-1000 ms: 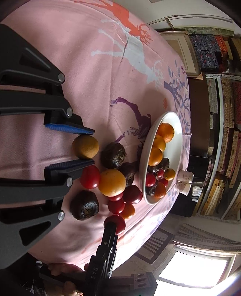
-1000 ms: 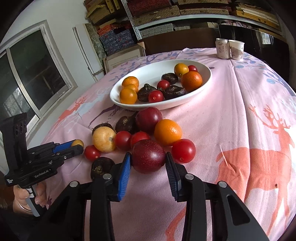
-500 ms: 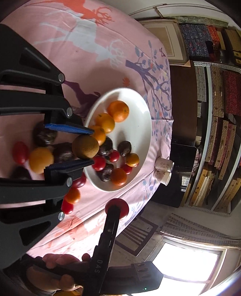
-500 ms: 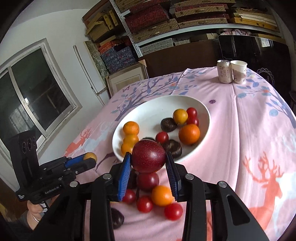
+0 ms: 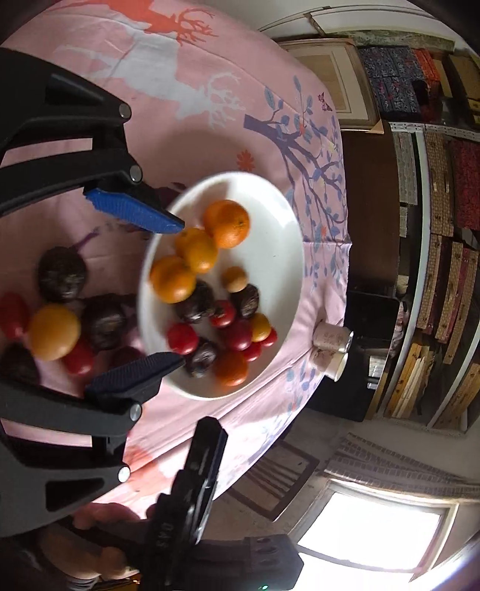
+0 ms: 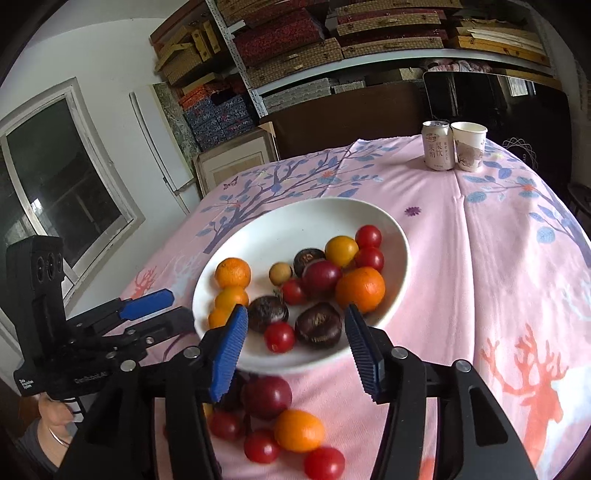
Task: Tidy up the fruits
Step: 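Place the yellow fruit and red plum on the plate, open both tools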
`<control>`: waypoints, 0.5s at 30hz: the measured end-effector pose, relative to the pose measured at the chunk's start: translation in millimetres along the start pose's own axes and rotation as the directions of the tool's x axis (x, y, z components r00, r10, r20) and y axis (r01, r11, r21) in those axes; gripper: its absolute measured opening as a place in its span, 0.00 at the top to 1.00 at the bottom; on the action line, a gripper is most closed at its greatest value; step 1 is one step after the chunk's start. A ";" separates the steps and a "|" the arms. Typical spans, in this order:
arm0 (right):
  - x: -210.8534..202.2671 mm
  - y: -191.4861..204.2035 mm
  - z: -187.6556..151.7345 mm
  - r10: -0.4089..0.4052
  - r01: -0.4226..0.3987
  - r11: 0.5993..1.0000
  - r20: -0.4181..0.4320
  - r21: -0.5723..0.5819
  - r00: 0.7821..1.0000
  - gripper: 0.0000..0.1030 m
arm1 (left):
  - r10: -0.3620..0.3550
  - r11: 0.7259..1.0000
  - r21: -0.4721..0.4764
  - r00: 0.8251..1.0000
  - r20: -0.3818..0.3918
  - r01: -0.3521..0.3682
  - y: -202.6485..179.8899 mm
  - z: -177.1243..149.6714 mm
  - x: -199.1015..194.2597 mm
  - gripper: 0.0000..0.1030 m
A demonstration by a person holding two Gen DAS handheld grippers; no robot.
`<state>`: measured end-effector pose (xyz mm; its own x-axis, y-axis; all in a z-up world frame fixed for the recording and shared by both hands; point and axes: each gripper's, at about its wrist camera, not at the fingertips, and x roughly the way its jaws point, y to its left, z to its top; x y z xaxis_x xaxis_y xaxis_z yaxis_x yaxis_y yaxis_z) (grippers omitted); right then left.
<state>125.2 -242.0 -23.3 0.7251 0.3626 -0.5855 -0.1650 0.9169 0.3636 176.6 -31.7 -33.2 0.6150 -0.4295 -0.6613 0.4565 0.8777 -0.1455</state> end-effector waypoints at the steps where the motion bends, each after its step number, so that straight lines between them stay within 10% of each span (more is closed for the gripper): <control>1: -5.9 -4.8 -12.1 0.003 -0.003 1.000 -0.001 0.012 1.000 0.43 | -0.002 1.000 0.031 1.000 -0.015 0.003 -6.3 -14.2 -7.8 0.37; 8: -31.3 -17.7 -57.9 -0.023 0.023 0.999 0.010 0.036 1.000 0.39 | 0.072 0.972 0.226 0.996 -0.058 -0.057 -47.5 -93.8 -33.8 0.39; 15: -31.0 -11.9 -62.9 -0.037 0.037 0.999 0.005 -0.012 0.999 0.38 | 0.052 0.999 0.013 0.995 -0.083 -0.051 -0.5 -95.7 -26.2 0.51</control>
<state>62.7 -253.7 -55.0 0.7338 0.3277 -0.5951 -0.1463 0.9317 0.3325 98.7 -0.5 -86.2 0.5824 -0.3643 -0.7267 0.4329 0.8956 -0.1021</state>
